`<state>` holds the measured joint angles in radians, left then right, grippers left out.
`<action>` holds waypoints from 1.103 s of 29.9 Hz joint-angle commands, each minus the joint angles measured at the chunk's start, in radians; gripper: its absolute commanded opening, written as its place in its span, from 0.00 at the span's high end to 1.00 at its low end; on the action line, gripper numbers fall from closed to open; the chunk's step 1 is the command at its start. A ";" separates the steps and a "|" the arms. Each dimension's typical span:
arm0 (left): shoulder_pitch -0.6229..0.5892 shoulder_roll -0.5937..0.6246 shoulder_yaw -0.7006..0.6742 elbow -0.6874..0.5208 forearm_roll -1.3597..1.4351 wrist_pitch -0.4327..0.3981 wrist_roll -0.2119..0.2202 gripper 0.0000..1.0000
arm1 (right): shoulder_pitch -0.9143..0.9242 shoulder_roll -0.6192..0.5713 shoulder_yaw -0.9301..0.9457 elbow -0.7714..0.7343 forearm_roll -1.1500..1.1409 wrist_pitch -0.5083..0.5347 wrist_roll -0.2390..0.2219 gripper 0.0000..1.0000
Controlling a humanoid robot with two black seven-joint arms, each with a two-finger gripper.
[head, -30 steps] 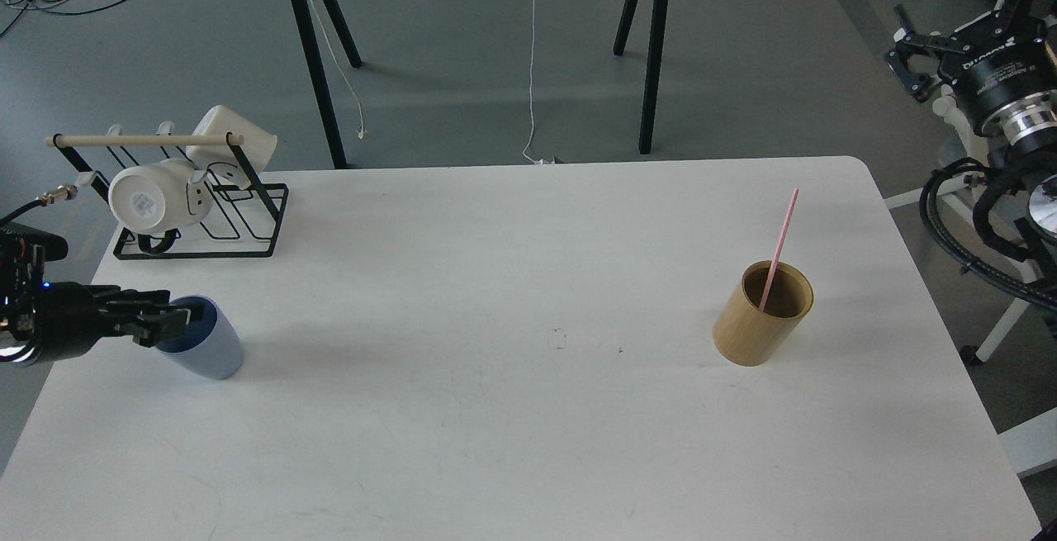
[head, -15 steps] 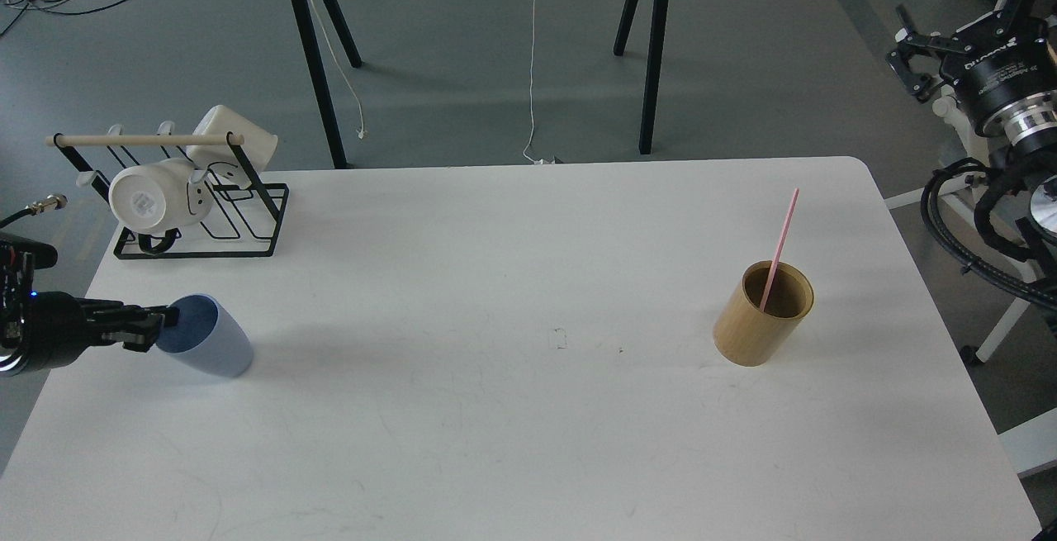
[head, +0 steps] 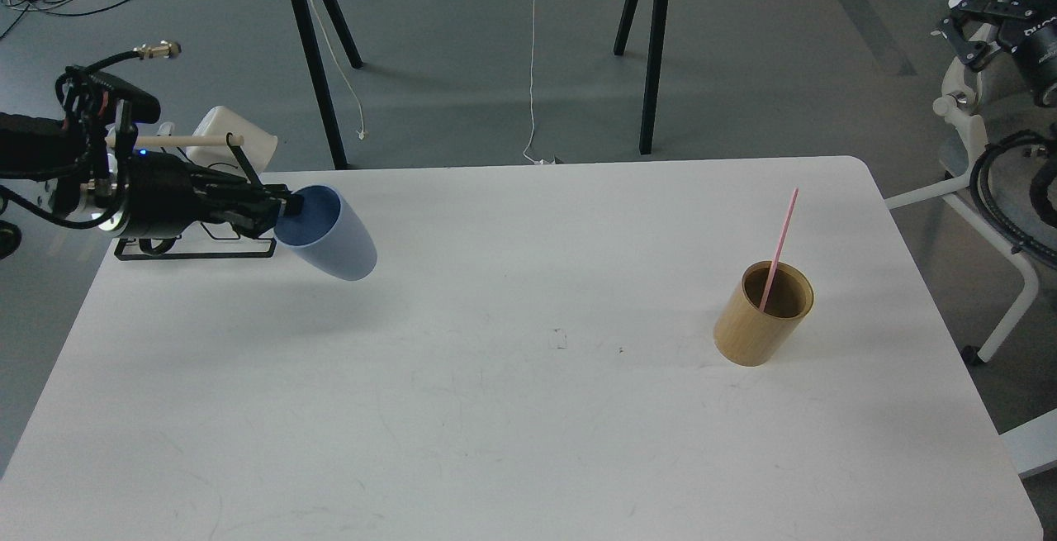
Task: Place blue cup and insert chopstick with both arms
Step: 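Lift the blue cup with the left gripper and carry it toward table center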
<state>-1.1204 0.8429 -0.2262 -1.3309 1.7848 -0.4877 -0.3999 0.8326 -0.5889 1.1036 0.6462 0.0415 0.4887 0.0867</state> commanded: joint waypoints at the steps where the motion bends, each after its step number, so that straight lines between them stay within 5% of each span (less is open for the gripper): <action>1: -0.021 -0.155 0.001 -0.002 0.100 -0.001 0.007 0.96 | 0.013 -0.012 -0.004 0.001 0.000 0.000 -0.001 0.01; 8: 0.079 -0.312 0.044 -0.002 0.260 -0.001 0.010 0.95 | 0.014 -0.022 0.005 0.004 0.001 0.000 0.002 0.01; 33: 0.180 -0.440 0.051 0.078 0.397 -0.001 0.044 0.87 | -0.009 -0.037 0.004 0.053 0.001 0.000 0.005 0.01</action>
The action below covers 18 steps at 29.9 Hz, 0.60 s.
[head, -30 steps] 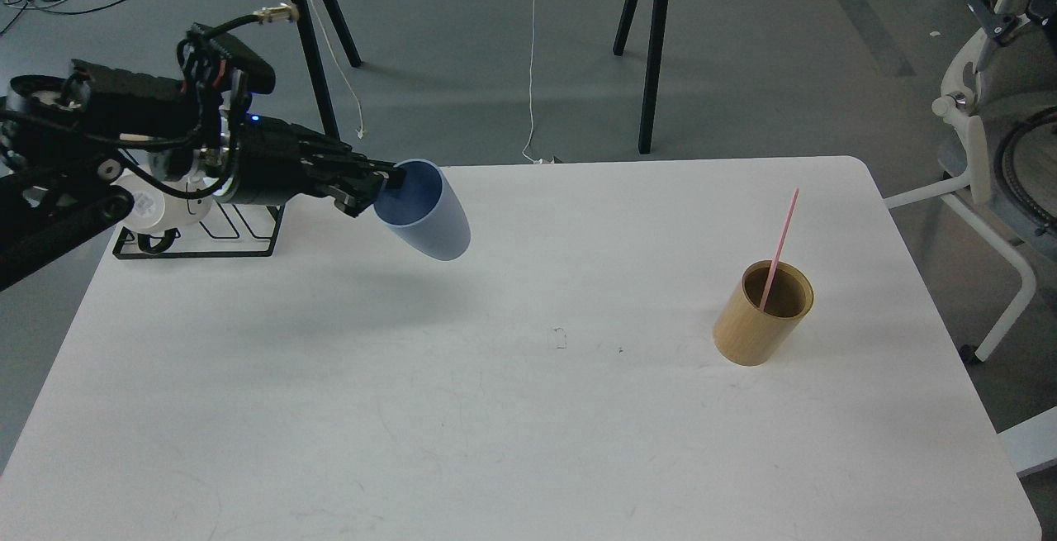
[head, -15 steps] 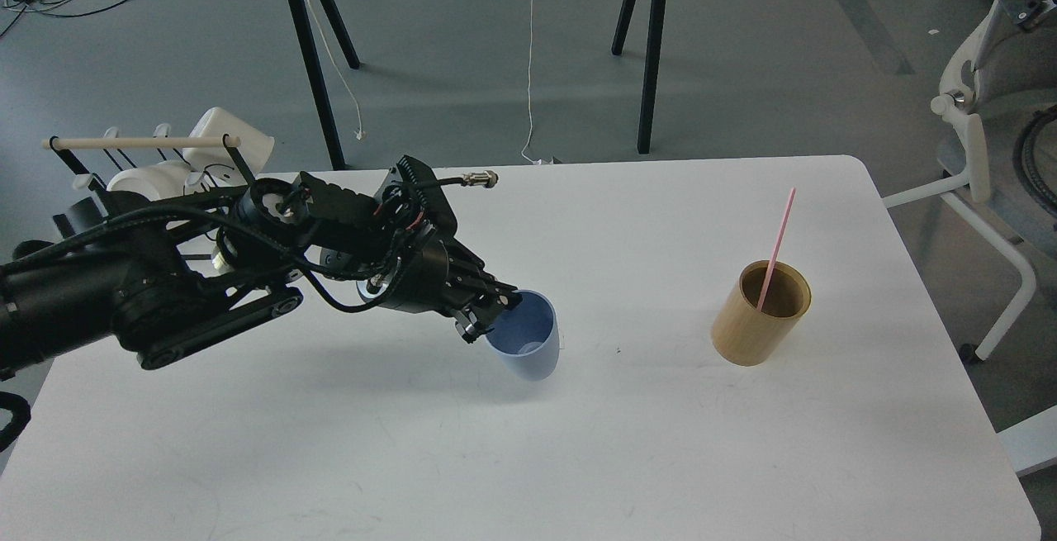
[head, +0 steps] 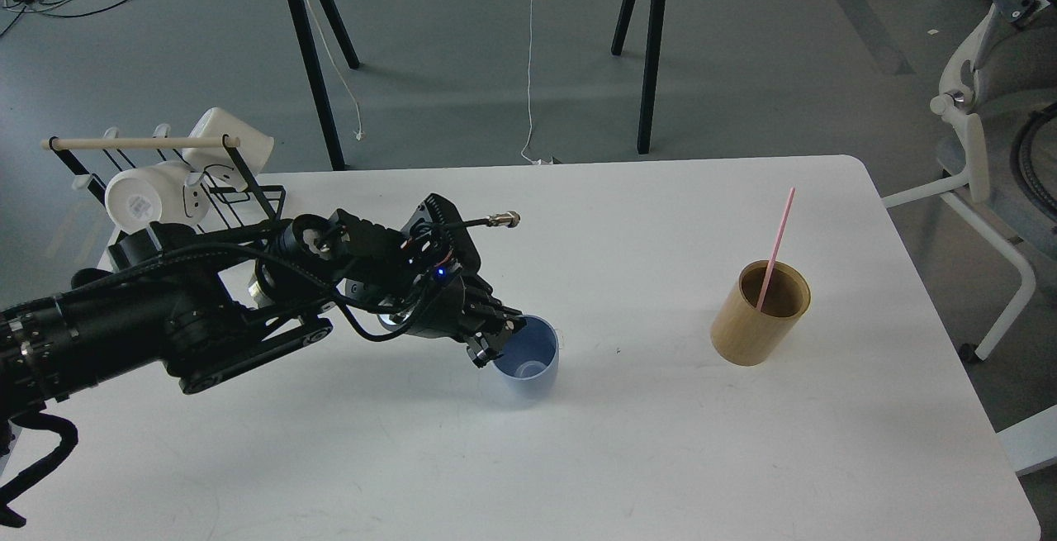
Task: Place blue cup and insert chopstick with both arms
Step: 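Lift the blue cup with the left gripper and carry it toward table center, then release the blue cup and raise the left arm away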
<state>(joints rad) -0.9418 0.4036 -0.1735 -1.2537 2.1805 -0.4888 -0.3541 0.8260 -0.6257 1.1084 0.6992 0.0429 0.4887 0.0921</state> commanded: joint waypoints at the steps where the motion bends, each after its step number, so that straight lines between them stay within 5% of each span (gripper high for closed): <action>1: 0.003 0.000 -0.001 0.000 0.001 0.000 -0.002 0.86 | -0.004 0.000 -0.001 0.000 0.000 0.000 0.001 0.01; 5: 0.003 0.001 -0.009 -0.001 -0.001 0.000 0.000 0.77 | -0.008 0.001 -0.001 0.000 0.000 0.000 0.001 0.01; 11: 0.001 0.015 -0.101 -0.015 -0.045 0.000 -0.051 0.18 | -0.018 -0.011 -0.008 0.003 0.000 0.000 -0.006 0.01; 15: 0.001 0.026 -0.299 -0.007 -0.197 0.000 -0.124 0.00 | -0.036 -0.080 -0.080 0.072 -0.014 -0.002 -0.008 0.01; 18: 0.001 0.052 -0.420 0.032 -0.362 0.000 -0.135 0.00 | -0.063 -0.158 -0.149 0.182 -0.017 -0.044 -0.003 0.01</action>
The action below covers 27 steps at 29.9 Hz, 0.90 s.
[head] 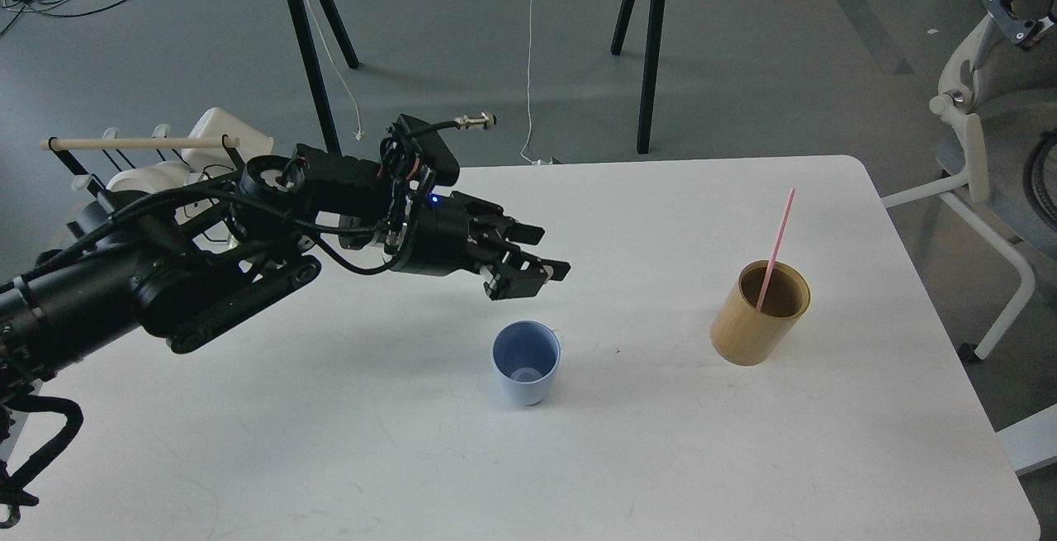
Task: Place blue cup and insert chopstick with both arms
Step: 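Release the blue cup and raise the left arm away, then reach the right gripper to the pink straw in the tan cup and grasp it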
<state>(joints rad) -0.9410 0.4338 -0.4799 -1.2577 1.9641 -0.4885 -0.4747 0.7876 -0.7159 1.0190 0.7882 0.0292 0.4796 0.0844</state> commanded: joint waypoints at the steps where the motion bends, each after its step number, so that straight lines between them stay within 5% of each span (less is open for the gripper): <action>1: 0.001 0.025 -0.140 0.064 -0.202 0.000 -0.014 0.00 | -0.039 -0.088 -0.074 0.126 -0.006 -0.053 0.005 0.01; 8: 0.001 0.011 -0.321 0.282 -0.673 0.000 -0.014 0.00 | -0.071 -0.237 -0.174 0.311 -0.185 -0.153 0.011 0.01; 16: -0.012 -0.007 -0.315 0.553 -1.268 0.000 -0.014 0.00 | -0.192 -0.341 -0.186 0.590 -0.628 -0.309 0.012 0.01; 23: 0.005 -0.027 -0.322 0.595 -1.805 0.000 0.163 0.00 | -0.275 -0.335 -0.244 0.709 -1.078 -0.427 0.011 0.02; 27: 0.019 -0.027 -0.325 0.644 -2.007 0.000 0.200 0.00 | -0.275 -0.315 -0.333 0.706 -1.264 -0.476 0.011 0.05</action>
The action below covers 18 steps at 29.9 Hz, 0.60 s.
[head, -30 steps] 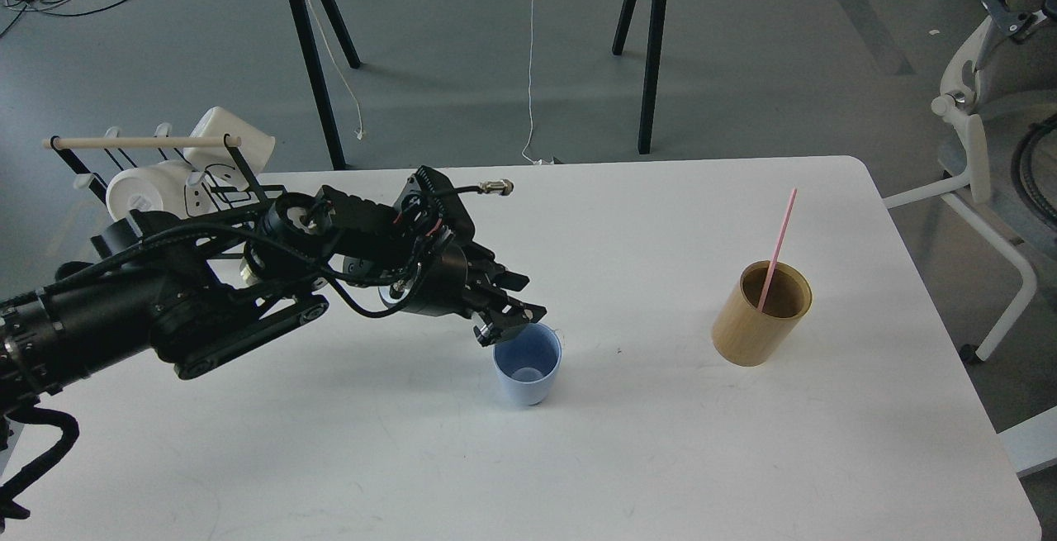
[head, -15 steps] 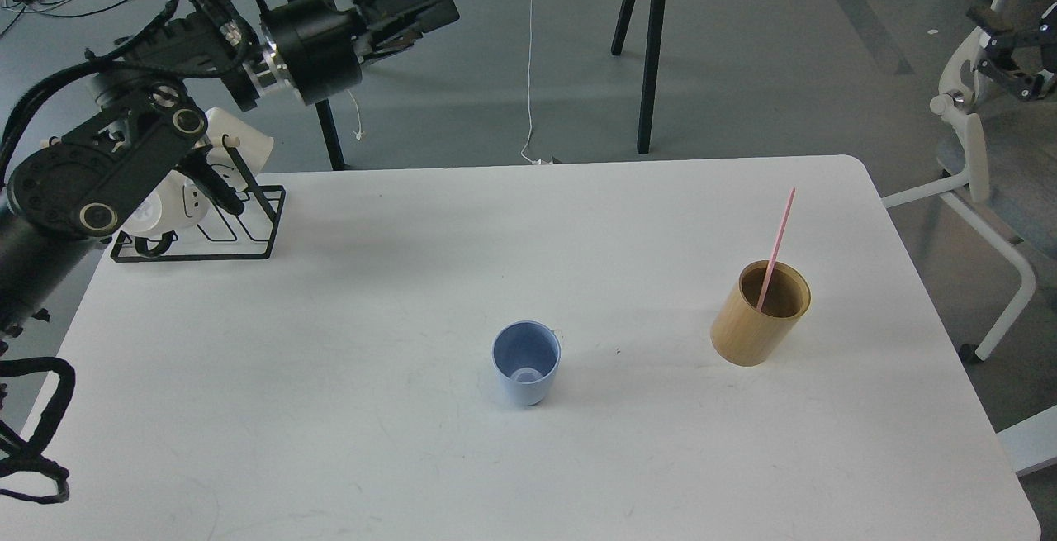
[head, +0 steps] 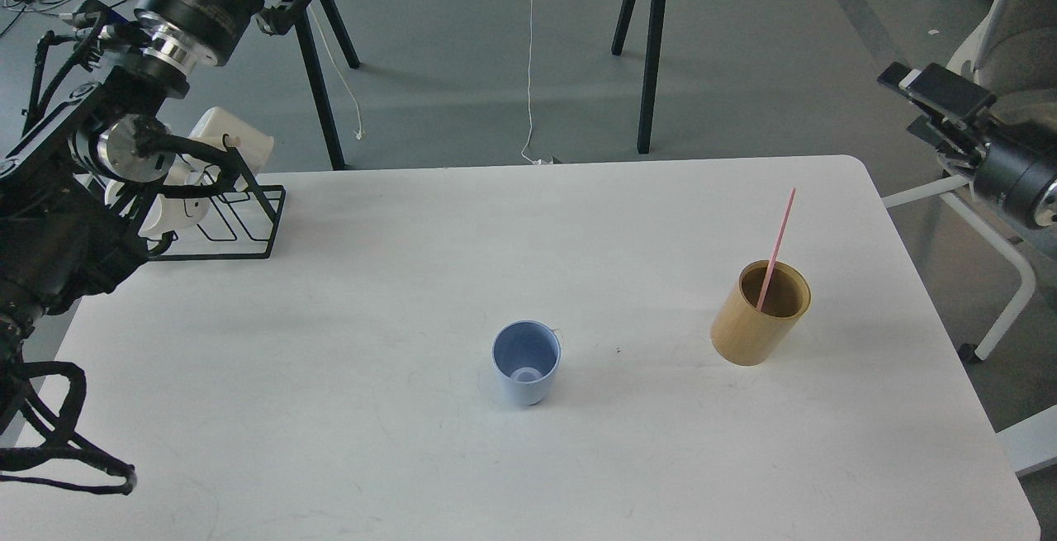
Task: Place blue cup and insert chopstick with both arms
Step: 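Reach the right gripper to the pink straw in the tan cup and grasp it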
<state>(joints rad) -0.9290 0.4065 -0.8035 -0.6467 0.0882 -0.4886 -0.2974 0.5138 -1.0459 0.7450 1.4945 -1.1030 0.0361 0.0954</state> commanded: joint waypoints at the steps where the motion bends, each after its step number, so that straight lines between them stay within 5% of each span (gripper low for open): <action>1: 0.009 0.000 -0.002 0.054 -0.168 0.000 0.027 0.00 | -0.001 0.024 -0.079 -0.005 -0.179 -0.041 0.000 0.07; 13: 0.016 -0.037 -0.005 0.188 -0.263 0.000 0.046 0.00 | 0.003 0.213 -0.170 -0.132 -0.518 -0.058 -0.013 0.29; 18: 0.027 -0.035 -0.002 0.190 -0.280 0.000 0.046 0.00 | 0.012 0.247 -0.219 -0.165 -0.531 -0.053 -0.020 0.57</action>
<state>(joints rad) -0.9047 0.3702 -0.8085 -0.4586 -0.1879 -0.4887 -0.2520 0.5204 -0.8141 0.5561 1.3438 -1.6283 -0.0201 0.0778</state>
